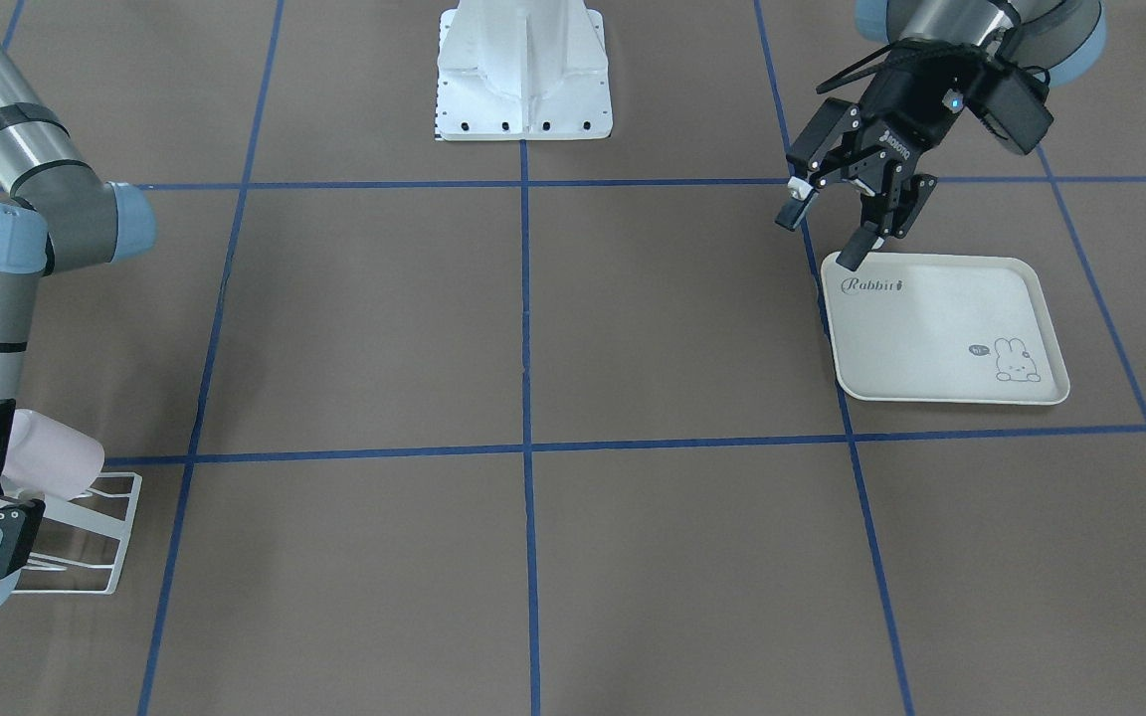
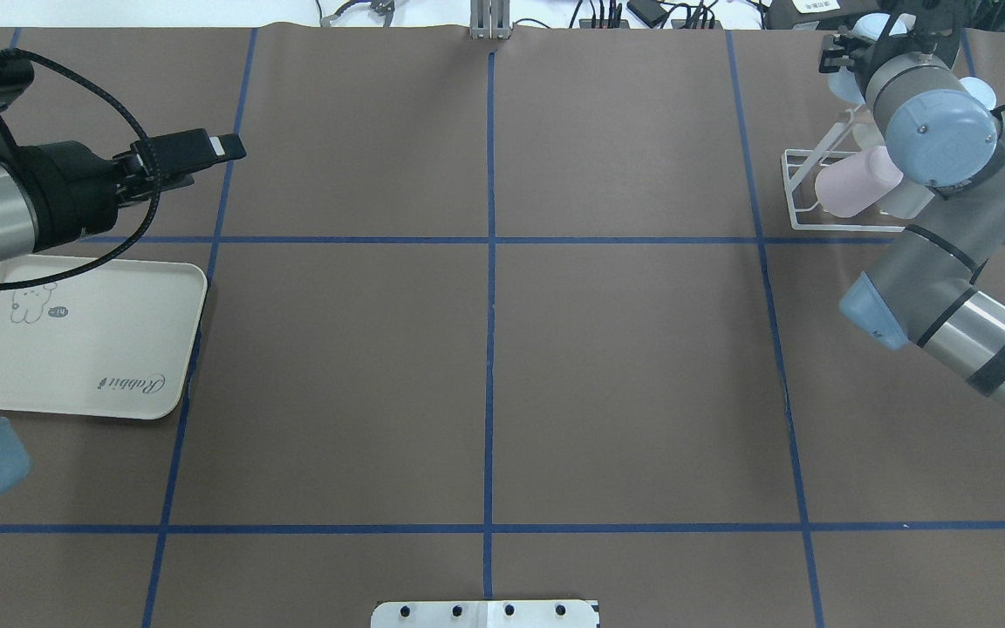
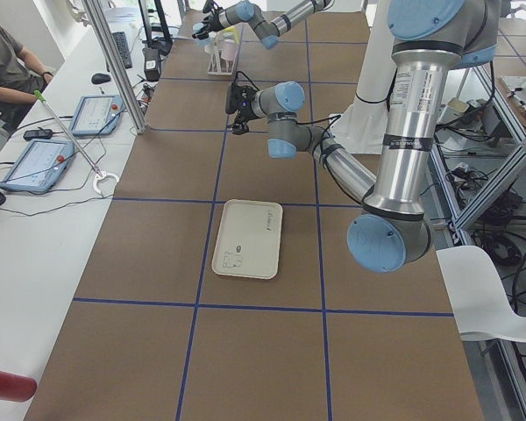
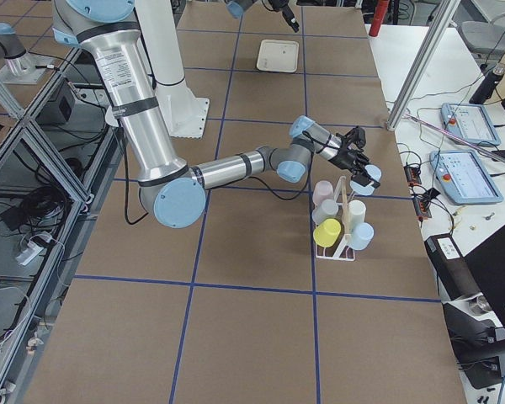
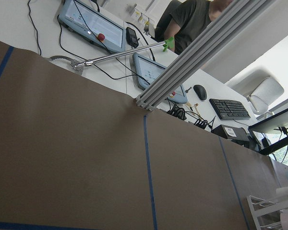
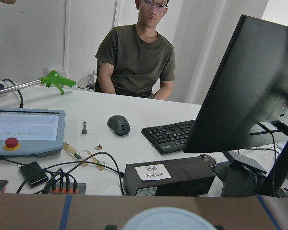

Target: Transfer IKEA cup to right arm and place on rack

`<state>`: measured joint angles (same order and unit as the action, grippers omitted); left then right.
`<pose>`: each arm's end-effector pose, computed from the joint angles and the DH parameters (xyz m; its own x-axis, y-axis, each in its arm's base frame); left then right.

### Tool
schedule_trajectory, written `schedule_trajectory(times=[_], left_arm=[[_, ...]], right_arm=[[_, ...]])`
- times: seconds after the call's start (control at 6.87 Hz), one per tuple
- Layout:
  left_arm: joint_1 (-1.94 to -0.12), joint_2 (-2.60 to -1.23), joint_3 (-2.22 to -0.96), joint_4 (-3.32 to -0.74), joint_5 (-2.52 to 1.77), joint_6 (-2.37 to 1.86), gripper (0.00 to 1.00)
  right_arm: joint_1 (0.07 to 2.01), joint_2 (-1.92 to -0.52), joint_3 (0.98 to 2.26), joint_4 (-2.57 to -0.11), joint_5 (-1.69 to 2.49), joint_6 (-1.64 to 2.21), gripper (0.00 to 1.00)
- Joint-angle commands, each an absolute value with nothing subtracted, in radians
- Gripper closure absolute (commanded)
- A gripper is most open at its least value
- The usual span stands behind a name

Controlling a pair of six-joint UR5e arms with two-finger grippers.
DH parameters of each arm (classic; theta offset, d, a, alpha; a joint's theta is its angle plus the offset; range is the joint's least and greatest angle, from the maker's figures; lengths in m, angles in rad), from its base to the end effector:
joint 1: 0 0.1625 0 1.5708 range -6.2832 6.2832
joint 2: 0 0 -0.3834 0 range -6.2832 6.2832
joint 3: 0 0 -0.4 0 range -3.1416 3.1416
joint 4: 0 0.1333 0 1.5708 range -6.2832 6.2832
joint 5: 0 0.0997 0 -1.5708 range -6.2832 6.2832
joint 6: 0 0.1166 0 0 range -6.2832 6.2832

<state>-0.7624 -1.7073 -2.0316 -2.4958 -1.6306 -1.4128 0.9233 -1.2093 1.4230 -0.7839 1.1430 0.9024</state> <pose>0.2772 -0.4395 0.2234 0.1363 0.0870 -0.9868 0.6327 0.7589 0.1543 -0.2590 -0.6437 0.4096 0.8358 0.1704 0.5219 -0.5331 0.4789 0.6974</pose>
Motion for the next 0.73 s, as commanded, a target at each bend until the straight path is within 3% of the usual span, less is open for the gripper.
schedule_trajectory(times=[0.0, 0.58], left_arm=[[-0.761, -1.709, -2.033, -2.496, -1.631, -1.414, 0.0], [-0.758, -1.71, -2.031, -2.496, -1.629, -1.422, 0.0]], right_arm=[[0.916, -1.218, 1.428, -0.784, 1.143, 0.902, 1.0], [0.916, -1.25, 1.433, -0.764, 1.144, 0.9, 1.0]])
